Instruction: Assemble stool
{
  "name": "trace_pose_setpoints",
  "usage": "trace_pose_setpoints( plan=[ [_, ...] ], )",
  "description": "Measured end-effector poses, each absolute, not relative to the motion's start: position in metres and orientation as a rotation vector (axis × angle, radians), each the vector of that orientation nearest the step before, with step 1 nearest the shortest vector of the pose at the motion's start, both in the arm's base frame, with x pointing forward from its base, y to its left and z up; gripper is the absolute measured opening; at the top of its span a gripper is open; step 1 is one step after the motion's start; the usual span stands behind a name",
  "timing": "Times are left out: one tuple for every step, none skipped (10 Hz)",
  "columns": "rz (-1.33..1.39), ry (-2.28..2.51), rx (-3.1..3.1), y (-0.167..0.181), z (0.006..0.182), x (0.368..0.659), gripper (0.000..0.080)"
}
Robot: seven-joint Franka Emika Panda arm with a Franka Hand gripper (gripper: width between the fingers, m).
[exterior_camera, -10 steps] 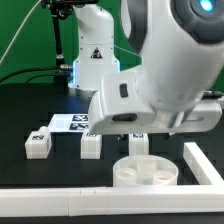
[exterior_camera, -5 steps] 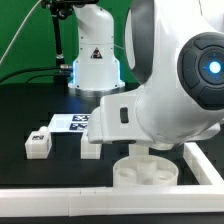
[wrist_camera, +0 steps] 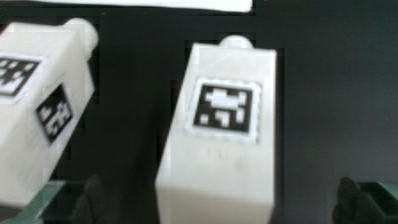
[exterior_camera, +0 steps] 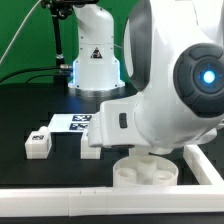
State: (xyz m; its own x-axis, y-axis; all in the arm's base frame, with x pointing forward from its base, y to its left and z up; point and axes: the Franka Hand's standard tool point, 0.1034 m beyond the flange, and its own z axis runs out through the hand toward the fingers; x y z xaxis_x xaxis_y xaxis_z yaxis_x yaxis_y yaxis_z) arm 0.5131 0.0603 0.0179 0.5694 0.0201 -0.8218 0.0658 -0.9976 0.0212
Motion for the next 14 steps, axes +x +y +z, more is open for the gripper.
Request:
trace_pose_setpoints(
  plan=[
    [-1.442, 0.077, 2.733, 0.061, 0.016, 0.511, 0.0649],
    [-1.442, 0.077, 2.734, 0.061, 0.016, 0.511, 0.0649],
    [-1.442, 0.077, 2.733, 0.061, 0.016, 0.511, 0.0649],
    [-1.442, 0.077, 2.733, 0.061, 0.016, 0.511, 0.0547],
    [-1.443, 0.077, 2.733, 0.061, 0.016, 0.511, 0.0411],
    [-1.443, 0.077, 2.733, 0.061, 0.016, 0.511, 0.0411],
    [-1.443, 0.077, 2.733, 0.061, 0.016, 0.511, 0.0334],
    [-1.443, 0.077, 2.733, 0.061, 0.016, 0.511, 0.0335],
    [-1.443, 0.077, 2.733, 0.061, 0.016, 0.511, 0.0335],
    [-1.443, 0.077, 2.733, 0.061, 0.016, 0.511, 0.0335],
    [-1.443, 0.077, 2.733, 0.061, 0.016, 0.511, 0.0335],
    [-1.455, 0.085, 2.727, 0.061, 0.022, 0.512, 0.0335],
    [-1.454, 0.118, 2.737, 0.062, 0.044, 0.522, 0.0335],
    [-1.419, 0.148, 2.771, 0.06, 0.067, 0.535, 0.0335]
  ],
)
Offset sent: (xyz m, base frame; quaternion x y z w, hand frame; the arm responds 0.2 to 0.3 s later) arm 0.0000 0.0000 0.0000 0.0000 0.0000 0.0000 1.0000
